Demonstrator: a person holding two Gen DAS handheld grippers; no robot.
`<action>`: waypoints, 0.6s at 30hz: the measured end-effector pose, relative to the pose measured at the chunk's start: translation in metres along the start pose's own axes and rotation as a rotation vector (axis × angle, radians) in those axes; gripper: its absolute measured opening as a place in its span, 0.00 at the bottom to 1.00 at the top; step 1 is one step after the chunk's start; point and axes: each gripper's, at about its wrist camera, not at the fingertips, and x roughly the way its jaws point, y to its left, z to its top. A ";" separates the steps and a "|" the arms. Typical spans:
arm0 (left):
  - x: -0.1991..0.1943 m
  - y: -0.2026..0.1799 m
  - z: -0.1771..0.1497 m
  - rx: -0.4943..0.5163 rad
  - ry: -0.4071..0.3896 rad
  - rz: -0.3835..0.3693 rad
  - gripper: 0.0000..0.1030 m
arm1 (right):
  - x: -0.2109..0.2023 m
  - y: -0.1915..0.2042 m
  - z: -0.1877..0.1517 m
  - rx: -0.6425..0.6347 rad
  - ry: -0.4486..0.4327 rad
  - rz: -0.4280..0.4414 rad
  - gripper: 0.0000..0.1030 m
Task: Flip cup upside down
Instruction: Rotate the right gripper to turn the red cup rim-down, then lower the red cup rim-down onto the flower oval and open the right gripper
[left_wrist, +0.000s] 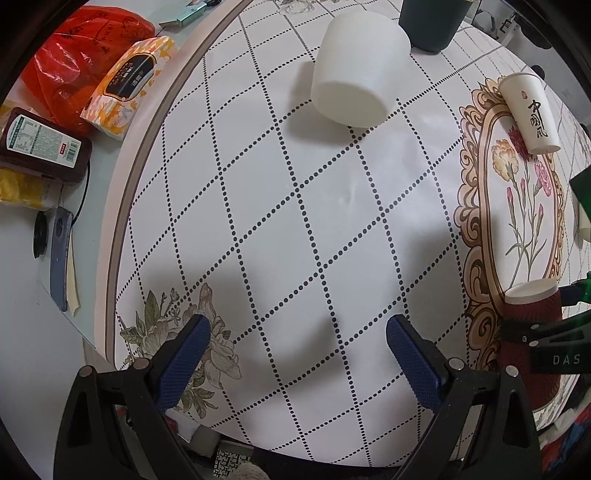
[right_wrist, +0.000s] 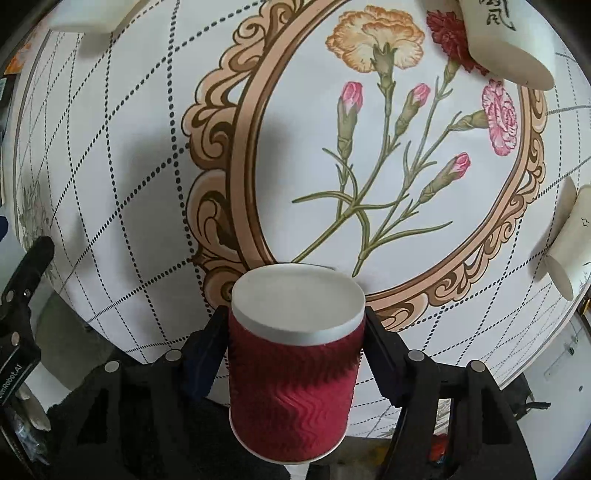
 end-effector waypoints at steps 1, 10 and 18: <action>0.001 0.000 0.001 0.002 0.002 -0.001 0.95 | 0.000 0.004 0.001 -0.001 -0.008 0.001 0.69; 0.001 -0.010 0.007 0.032 -0.005 0.010 0.95 | -0.050 -0.008 -0.025 0.042 -0.209 0.026 0.68; 0.002 -0.023 0.017 0.053 0.006 -0.008 0.95 | -0.109 -0.029 -0.044 0.153 -0.611 0.016 0.68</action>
